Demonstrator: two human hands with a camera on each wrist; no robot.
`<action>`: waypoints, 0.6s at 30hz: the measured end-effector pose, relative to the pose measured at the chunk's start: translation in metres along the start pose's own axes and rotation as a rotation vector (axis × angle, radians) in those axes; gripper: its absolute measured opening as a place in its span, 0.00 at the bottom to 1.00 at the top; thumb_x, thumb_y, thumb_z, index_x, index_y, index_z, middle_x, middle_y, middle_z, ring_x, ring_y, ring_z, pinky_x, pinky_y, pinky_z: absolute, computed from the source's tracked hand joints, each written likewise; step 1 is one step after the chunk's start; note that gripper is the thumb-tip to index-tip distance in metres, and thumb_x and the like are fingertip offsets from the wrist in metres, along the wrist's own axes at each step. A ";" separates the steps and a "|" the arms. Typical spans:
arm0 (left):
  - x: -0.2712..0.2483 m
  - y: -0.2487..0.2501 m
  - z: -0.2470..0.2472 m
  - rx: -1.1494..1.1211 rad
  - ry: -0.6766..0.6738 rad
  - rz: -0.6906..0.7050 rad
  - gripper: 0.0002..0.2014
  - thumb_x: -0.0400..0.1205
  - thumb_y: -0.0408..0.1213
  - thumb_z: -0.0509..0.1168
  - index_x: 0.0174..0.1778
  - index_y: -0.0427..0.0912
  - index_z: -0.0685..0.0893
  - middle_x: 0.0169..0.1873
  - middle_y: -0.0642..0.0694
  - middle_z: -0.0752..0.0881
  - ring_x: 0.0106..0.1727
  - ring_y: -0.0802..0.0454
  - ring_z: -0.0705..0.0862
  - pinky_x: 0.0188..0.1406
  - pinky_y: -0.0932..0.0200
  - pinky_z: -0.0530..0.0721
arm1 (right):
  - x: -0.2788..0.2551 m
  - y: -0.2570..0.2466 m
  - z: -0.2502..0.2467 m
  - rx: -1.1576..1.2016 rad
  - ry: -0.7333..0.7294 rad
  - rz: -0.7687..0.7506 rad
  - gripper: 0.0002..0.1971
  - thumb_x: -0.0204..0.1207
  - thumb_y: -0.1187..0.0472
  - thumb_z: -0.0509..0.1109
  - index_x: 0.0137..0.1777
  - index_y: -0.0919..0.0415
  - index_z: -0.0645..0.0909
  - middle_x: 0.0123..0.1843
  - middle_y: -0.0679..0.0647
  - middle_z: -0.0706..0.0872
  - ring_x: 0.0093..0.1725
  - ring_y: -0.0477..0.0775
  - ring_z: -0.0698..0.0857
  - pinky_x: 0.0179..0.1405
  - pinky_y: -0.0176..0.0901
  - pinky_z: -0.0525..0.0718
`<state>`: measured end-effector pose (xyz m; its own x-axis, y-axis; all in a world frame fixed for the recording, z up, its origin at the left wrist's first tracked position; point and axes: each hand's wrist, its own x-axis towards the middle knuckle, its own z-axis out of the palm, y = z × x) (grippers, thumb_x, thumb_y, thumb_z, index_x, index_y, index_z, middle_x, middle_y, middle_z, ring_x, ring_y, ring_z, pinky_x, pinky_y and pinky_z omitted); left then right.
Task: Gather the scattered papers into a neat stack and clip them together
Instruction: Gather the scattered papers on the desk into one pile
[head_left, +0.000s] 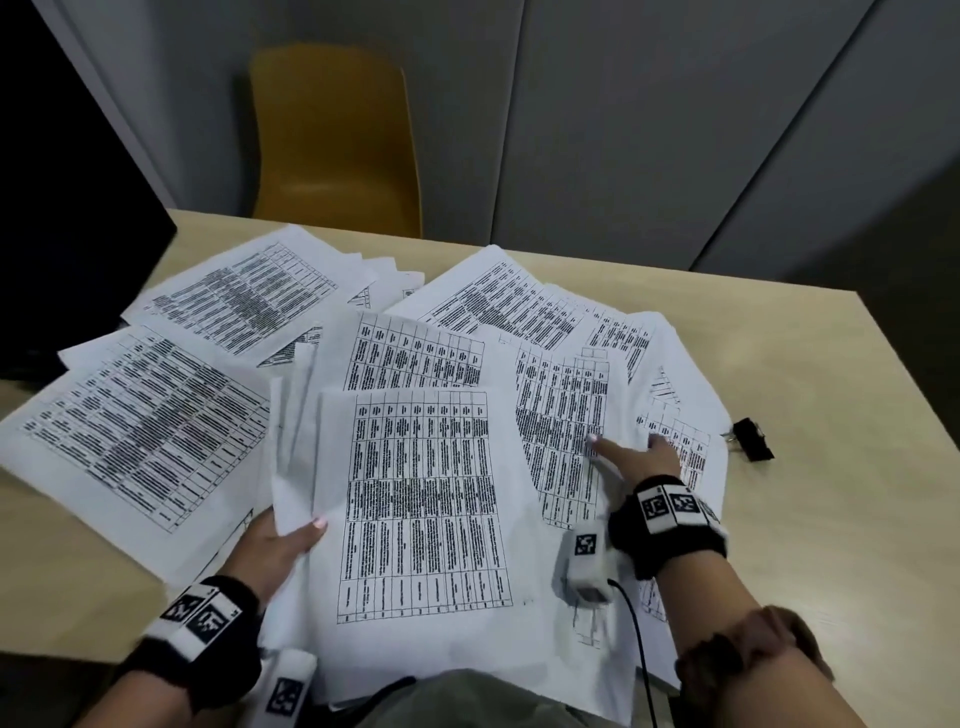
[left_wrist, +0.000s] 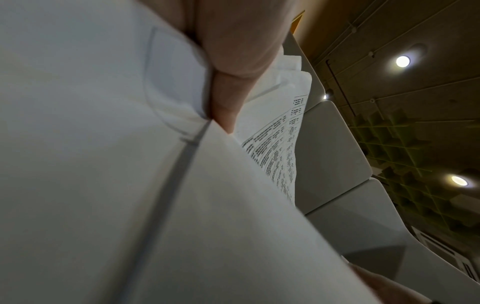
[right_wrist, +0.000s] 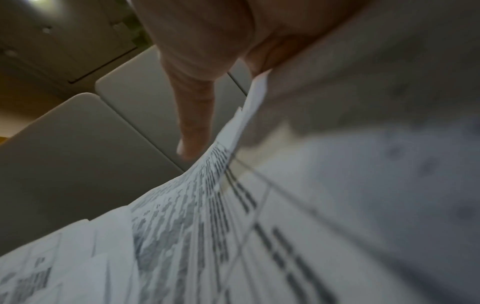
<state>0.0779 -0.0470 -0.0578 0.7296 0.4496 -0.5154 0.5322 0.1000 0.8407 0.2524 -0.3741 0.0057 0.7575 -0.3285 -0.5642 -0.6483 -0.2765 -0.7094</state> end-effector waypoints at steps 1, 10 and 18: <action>0.000 0.000 0.000 -0.009 -0.002 -0.001 0.07 0.78 0.29 0.66 0.50 0.43 0.84 0.49 0.36 0.89 0.55 0.37 0.86 0.64 0.36 0.78 | -0.002 -0.001 0.004 -0.020 -0.057 0.028 0.50 0.56 0.56 0.84 0.76 0.68 0.62 0.66 0.61 0.80 0.66 0.66 0.79 0.64 0.53 0.78; -0.003 0.006 0.004 -0.008 0.001 0.027 0.08 0.78 0.26 0.65 0.50 0.40 0.83 0.45 0.41 0.88 0.52 0.40 0.85 0.62 0.45 0.78 | -0.003 0.023 0.012 0.080 -0.129 -0.026 0.15 0.72 0.64 0.73 0.56 0.65 0.74 0.41 0.61 0.83 0.36 0.56 0.81 0.34 0.44 0.80; -0.007 0.010 0.005 0.003 0.000 0.052 0.14 0.78 0.25 0.65 0.61 0.35 0.80 0.46 0.45 0.86 0.55 0.44 0.82 0.61 0.52 0.73 | 0.000 0.026 -0.004 0.073 0.085 -0.228 0.12 0.76 0.70 0.65 0.33 0.60 0.72 0.28 0.59 0.75 0.27 0.54 0.75 0.26 0.42 0.75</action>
<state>0.0806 -0.0535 -0.0464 0.7561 0.4543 -0.4711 0.4952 0.0735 0.8657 0.2348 -0.3846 -0.0111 0.8724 -0.3404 -0.3509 -0.4517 -0.2867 -0.8448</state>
